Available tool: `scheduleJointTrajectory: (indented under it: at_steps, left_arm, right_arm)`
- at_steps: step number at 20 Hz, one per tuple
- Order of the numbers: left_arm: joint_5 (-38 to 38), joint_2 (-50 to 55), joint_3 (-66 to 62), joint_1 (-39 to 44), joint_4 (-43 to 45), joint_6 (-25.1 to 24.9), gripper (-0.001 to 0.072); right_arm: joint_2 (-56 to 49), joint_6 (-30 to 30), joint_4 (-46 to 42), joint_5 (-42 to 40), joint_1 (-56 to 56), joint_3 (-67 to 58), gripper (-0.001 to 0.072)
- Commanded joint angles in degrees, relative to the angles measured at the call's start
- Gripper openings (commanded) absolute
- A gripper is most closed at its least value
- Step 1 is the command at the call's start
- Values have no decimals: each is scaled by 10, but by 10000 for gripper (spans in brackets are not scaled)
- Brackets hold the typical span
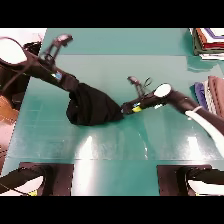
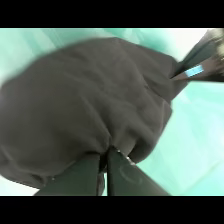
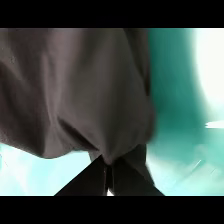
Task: Fold the shirts.
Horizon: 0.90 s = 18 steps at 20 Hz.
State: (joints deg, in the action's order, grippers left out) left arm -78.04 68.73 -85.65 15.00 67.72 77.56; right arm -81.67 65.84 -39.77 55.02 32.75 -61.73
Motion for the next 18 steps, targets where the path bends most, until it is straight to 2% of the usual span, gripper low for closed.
scheduleJointTrajectory:
  at_steps: [1, 5, 11, 15, 18]
  left_arm:
    - [-9, -33, -112, 0, 39, -14, 29]
    - [-8, -81, -243, 0, 25, -16, 30]
    - [-12, -126, -321, 0, -66, -15, 30]
    - [-9, -140, -329, 0, -122, -14, 29]
    - [-21, -140, -255, 0, -108, -15, 29]
  right_arm:
    - [108, 39, -70, 23, -68, -51, 9]
    - [206, 49, -120, 31, -130, -190, 9]
    - [285, 49, -160, 57, -133, -333, 9]
    - [291, 103, -219, 118, -133, -389, 9]
    - [252, 134, -230, 193, -133, -379, 9]
